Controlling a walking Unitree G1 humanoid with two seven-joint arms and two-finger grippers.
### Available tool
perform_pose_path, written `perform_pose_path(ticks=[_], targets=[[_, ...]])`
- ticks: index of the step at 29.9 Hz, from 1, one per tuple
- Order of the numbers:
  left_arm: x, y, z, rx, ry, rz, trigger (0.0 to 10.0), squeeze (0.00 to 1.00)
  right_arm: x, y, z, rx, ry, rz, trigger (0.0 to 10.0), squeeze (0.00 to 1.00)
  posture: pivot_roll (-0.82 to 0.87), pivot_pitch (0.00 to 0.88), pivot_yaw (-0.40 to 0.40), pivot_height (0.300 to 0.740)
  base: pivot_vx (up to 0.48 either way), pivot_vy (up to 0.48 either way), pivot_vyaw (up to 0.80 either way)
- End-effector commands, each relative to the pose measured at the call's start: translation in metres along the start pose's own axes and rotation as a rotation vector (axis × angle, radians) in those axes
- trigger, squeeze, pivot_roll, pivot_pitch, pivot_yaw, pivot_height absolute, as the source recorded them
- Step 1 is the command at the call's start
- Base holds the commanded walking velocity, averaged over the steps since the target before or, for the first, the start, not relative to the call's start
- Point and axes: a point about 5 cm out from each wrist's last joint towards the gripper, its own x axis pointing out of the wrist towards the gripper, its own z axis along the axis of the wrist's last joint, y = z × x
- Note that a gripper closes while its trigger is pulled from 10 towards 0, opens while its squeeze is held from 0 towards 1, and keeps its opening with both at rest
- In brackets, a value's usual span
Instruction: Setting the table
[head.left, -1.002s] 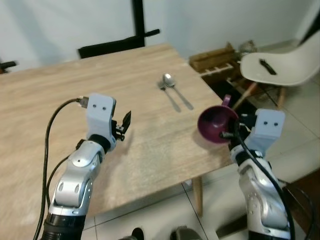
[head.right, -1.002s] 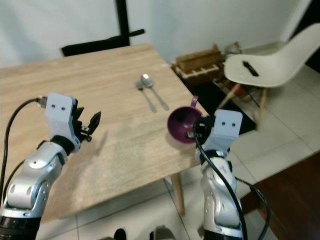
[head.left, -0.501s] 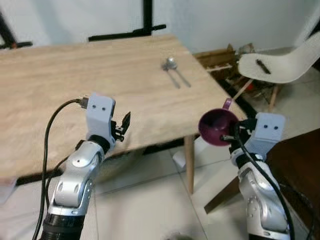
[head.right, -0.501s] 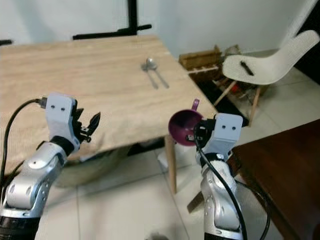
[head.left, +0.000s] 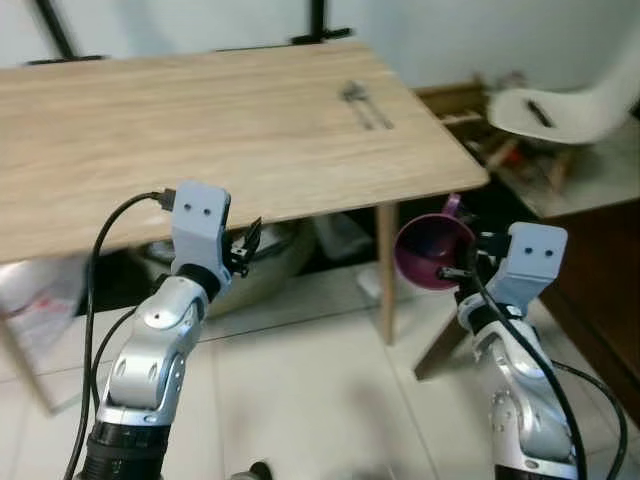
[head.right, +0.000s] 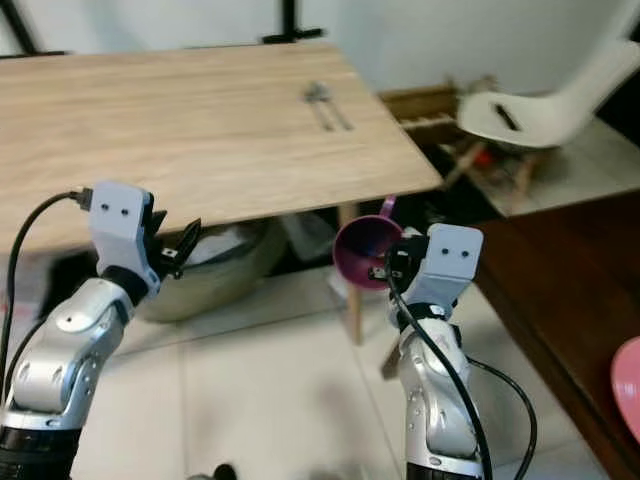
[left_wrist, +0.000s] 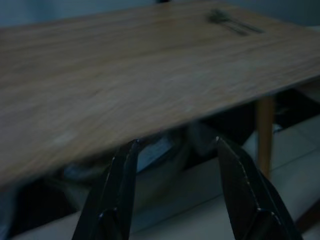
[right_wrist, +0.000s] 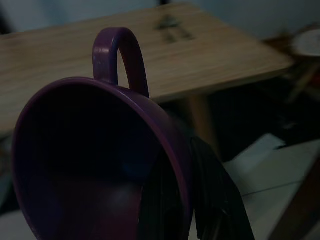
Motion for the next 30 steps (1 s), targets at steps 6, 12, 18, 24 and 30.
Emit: perform_pose_path(ticks=[6,12,18,24,30], targets=[[0.0028,-0.0014,-0.0032,-0.006,0.025,0.001,10.0,0.00,-0.0002,-0.0018,0.0007,0.017,-0.003,-0.005,10.0,0.00,-0.15,0.000,0.066,0.740,0.000,0.000,-0.40],[0.0037,-0.0014,-0.0035,-0.005,0.026,0.002,10.0,0.00,0.0003,-0.0032,0.0007,0.016,-0.002,-0.014,10.0,0.00,-0.15,0.000,0.065,0.740,0.000,0.000,-0.53],[0.0039,-0.0016,-0.0035,-0.005,0.027,0.003,10.0,0.00,0.0008,-0.0034,0.0008,0.017,-0.002,-0.013,10.0,0.00,-0.15,0.000,0.065,0.740,0.000,0.000,-0.27],[0.0039,-0.0016,-0.0039,-0.005,0.029,0.002,10.0,0.00,0.0006,-0.0033,0.0006,0.019,-0.001,-0.012,10.0,0.00,-0.15,0.000,0.066,0.740,0.000,0.000,-0.13],[0.0036,-0.0020,-0.0043,-0.005,0.029,0.000,10.0,0.00,0.0004,-0.0033,0.0004,0.020,-0.001,-0.012,10.0,0.00,-0.15,0.000,0.067,0.740,0.000,0.000,-0.27]])
